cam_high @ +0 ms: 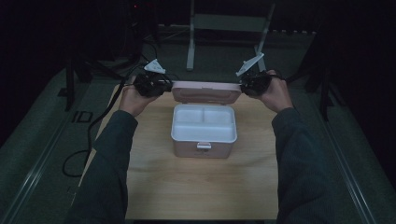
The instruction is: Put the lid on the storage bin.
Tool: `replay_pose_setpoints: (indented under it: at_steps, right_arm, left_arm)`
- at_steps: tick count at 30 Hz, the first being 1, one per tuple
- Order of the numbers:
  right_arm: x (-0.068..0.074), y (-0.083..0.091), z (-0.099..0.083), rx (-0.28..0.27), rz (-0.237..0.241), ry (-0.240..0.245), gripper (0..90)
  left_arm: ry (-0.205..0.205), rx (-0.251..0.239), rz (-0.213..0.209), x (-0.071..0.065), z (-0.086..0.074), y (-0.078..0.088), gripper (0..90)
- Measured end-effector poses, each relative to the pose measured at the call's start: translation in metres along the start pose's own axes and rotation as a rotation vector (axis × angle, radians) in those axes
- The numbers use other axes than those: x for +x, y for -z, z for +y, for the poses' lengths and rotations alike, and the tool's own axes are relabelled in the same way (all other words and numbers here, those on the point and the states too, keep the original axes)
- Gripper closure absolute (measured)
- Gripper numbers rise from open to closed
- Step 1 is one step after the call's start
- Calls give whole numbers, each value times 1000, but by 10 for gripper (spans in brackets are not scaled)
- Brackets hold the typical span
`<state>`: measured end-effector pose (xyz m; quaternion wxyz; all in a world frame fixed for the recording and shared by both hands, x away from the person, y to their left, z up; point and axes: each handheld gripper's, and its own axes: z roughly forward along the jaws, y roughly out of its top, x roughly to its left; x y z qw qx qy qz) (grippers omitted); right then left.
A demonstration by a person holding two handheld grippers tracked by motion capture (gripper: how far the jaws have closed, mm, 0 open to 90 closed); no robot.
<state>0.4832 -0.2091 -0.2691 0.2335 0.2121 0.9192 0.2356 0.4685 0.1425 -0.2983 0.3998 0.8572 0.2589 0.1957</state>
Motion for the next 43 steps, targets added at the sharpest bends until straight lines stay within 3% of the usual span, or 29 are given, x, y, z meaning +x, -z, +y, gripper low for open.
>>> replay_pose_setpoints:
  at_steps: [4, 14, 30, 43]
  right_arm:
    - [6, -4, -7, 5, 31, 25, 900]
    - [12, -10, -13, 5, 61, 35, 900]
    - [11, -7, -14, 15, 71, 41, 900]
    - [5, -9, -29, 36, 73, 17, 900]
  left_arm:
    - [-24, 12, -10, -7, -5, -2, 878]
    - [-22, 28, -60, -12, -14, -10, 866]
    - [-3, -6, -64, -8, -13, -2, 863]
    - [24, -12, -44, 1, -19, 6, 734]
